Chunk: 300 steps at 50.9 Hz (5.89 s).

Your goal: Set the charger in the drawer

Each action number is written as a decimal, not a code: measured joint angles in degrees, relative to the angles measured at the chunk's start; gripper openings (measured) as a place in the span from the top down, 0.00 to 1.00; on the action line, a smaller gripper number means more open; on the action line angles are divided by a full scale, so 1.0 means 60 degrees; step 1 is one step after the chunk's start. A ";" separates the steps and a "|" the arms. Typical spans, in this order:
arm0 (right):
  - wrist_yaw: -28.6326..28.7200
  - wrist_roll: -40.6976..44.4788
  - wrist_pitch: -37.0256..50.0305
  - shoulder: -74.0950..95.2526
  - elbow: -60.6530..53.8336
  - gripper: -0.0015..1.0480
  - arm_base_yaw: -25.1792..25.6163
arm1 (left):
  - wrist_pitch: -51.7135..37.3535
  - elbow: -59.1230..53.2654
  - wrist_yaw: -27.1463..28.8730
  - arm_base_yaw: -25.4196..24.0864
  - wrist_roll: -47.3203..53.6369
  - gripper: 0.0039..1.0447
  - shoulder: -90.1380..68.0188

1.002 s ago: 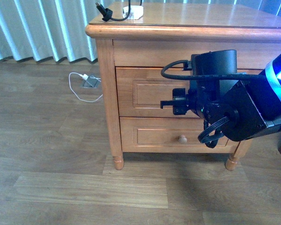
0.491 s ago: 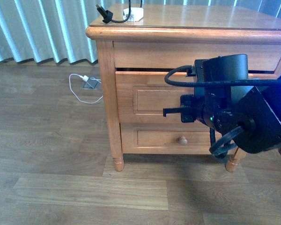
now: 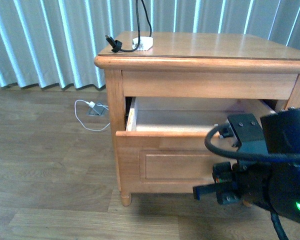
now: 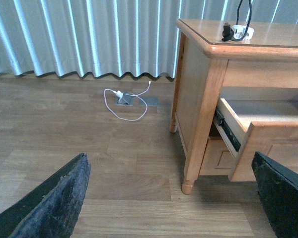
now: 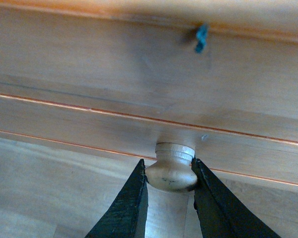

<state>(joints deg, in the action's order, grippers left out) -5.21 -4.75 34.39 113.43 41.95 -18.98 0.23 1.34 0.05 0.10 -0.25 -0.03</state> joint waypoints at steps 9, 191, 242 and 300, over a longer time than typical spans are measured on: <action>0.0175 0.0113 0.0291 -0.0707 -0.1177 0.79 -0.0029 | 0.0000 0.0000 0.0004 0.0000 0.0000 0.06 0.0000; 0.0878 0.0754 -0.5938 -1.8043 -0.6011 0.08 0.3198 | -0.4411 1.0258 0.0492 0.2543 0.0889 0.06 -1.5915; 0.0878 0.0754 -0.5938 -1.8043 -0.6011 0.08 0.3198 | -0.0572 1.9405 0.1202 0.3104 0.0025 0.06 -2.2524; 0.0878 0.0754 -0.5938 -1.8043 -0.6011 0.08 0.3198 | -0.2524 1.4171 -0.1337 0.3319 0.0856 0.62 -1.8094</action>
<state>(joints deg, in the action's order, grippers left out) 0.05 -0.23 -1.23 5.17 5.89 0.21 -14.92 86.37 -7.97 20.01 4.89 -108.60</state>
